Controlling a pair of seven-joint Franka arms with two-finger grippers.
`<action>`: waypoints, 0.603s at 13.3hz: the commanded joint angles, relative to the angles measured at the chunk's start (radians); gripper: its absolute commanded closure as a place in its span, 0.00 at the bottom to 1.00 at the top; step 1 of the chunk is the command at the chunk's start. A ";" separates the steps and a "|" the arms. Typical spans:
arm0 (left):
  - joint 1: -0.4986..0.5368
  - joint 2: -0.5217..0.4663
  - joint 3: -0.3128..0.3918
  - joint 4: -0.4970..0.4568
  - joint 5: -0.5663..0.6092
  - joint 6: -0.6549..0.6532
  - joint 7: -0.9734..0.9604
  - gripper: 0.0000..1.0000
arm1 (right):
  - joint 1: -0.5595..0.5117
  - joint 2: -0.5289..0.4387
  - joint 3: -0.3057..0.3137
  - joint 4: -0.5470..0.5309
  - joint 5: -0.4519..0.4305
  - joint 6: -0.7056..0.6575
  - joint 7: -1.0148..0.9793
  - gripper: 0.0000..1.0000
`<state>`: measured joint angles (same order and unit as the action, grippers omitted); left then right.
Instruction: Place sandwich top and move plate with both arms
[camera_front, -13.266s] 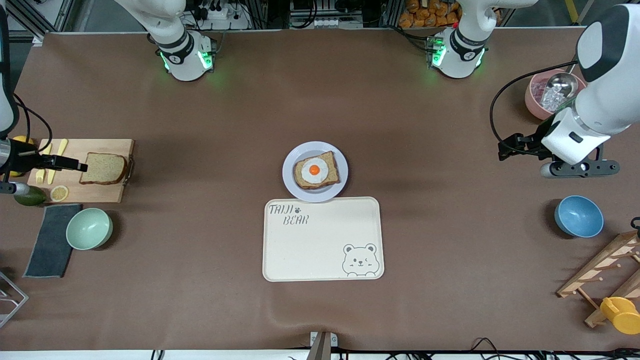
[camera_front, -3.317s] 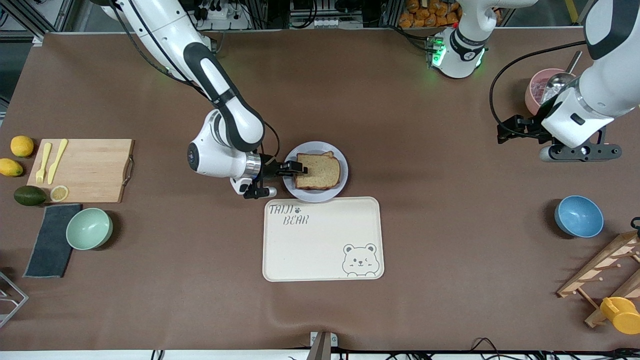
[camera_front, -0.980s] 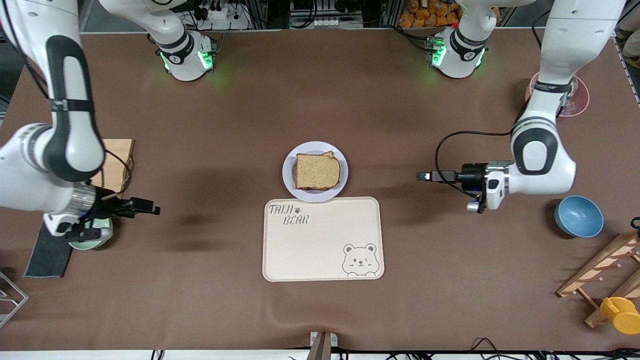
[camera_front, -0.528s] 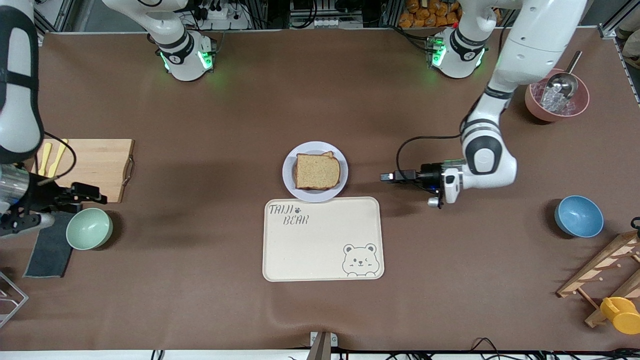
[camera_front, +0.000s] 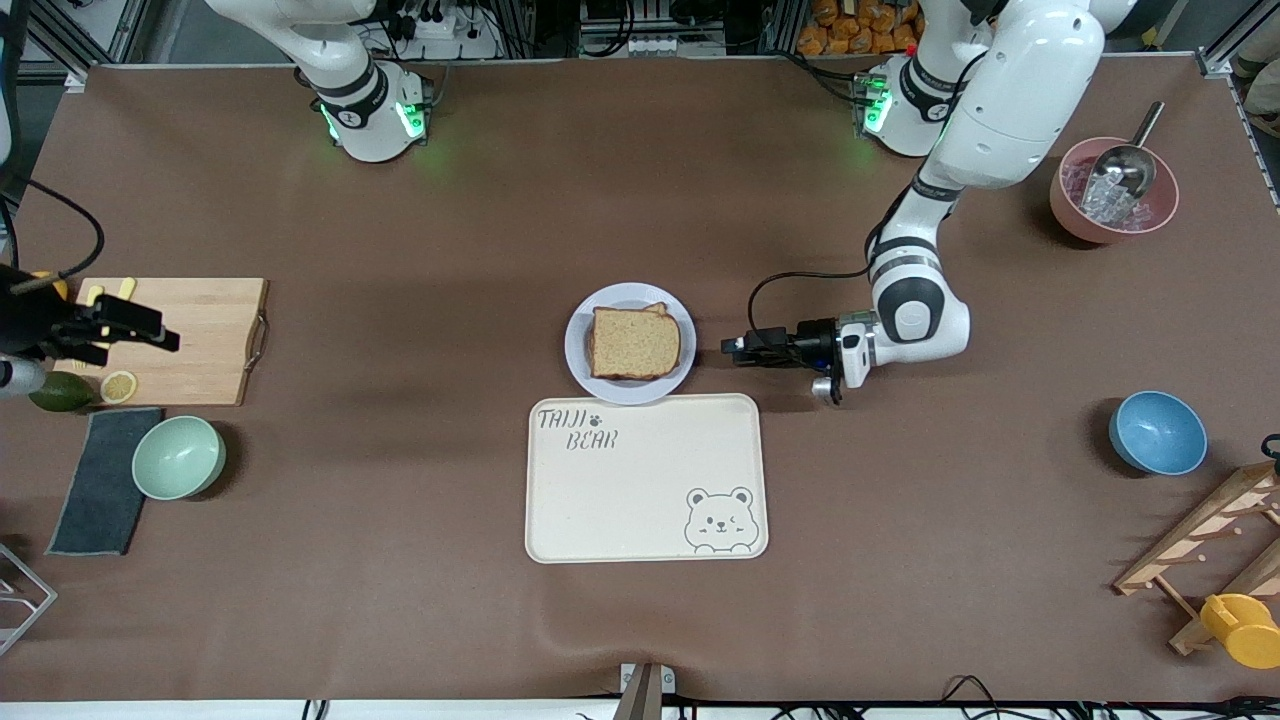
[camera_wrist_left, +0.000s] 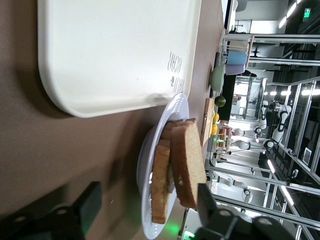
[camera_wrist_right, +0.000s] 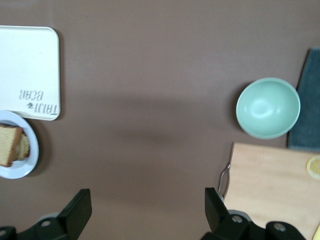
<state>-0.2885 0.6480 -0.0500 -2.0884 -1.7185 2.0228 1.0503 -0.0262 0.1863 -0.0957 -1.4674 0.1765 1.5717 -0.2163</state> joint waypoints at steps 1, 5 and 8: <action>-0.009 -0.004 -0.004 0.001 -0.029 0.014 0.028 0.26 | -0.018 -0.030 0.037 0.038 -0.041 -0.038 0.051 0.00; -0.037 0.001 -0.005 0.008 -0.030 0.017 0.030 0.41 | -0.040 -0.082 0.100 0.009 -0.063 -0.036 0.060 0.00; -0.050 0.015 -0.005 0.018 -0.030 0.019 0.034 0.47 | -0.051 -0.134 0.129 -0.030 -0.080 -0.044 0.106 0.00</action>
<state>-0.3280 0.6499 -0.0524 -2.0810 -1.7191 2.0246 1.0601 -0.0433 0.1136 -0.0031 -1.4426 0.1195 1.5276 -0.1421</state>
